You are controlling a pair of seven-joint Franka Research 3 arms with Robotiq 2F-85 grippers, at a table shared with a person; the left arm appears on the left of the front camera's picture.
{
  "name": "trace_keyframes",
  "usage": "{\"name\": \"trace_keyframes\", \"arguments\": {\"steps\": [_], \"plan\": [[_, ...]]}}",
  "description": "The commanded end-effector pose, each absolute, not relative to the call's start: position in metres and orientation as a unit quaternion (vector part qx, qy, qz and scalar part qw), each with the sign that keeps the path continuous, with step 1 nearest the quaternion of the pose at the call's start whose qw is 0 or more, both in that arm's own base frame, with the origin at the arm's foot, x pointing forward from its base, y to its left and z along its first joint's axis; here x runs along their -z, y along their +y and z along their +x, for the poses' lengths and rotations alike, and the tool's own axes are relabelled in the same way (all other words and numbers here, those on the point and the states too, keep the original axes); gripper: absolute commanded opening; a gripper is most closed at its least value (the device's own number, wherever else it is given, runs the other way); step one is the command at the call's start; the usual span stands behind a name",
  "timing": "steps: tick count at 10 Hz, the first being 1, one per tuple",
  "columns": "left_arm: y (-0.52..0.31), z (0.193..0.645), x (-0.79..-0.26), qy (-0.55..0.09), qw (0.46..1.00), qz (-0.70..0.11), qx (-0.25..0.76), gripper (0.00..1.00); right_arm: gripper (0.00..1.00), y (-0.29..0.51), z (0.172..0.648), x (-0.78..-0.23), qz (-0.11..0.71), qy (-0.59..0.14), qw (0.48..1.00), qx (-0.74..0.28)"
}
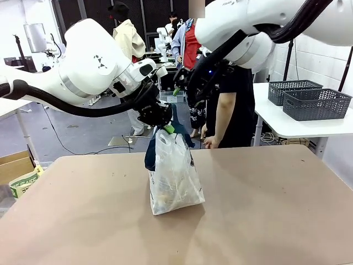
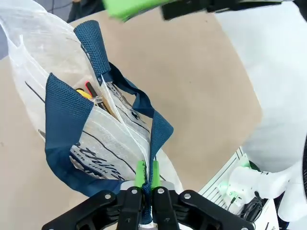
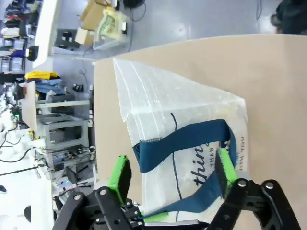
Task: Transfer purchased items from the store into the shopping bag.
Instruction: Move the Reusable shopping bag to the right side of the table.
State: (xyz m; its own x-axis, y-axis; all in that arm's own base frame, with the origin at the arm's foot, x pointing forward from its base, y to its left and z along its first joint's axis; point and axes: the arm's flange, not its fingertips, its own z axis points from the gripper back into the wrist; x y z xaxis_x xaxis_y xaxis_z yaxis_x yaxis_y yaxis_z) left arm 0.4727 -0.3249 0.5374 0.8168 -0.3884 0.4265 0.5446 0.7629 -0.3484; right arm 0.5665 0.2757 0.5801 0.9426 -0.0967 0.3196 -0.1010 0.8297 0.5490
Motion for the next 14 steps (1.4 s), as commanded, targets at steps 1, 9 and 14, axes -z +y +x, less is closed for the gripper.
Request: {"name": "trace_keyframes", "arguments": {"steps": [1,9,14], "plan": [[-0.323,0.472,-0.539,-0.17,0.924,-0.233,0.251,0.0,1.0,0.241,0.555,-0.579,0.291,-0.148,0.944,-0.039],[-0.323,0.472,-0.539,-0.17,0.924,-0.233,0.251,0.0,1.0,0.12,0.509,-0.587,0.185,-0.235,0.883,-0.363],[-0.323,0.472,-0.539,-0.17,0.924,-0.233,0.251,0.0,1.0,0.081,0.519,-0.569,0.278,-0.281,0.853,-0.342]]}}
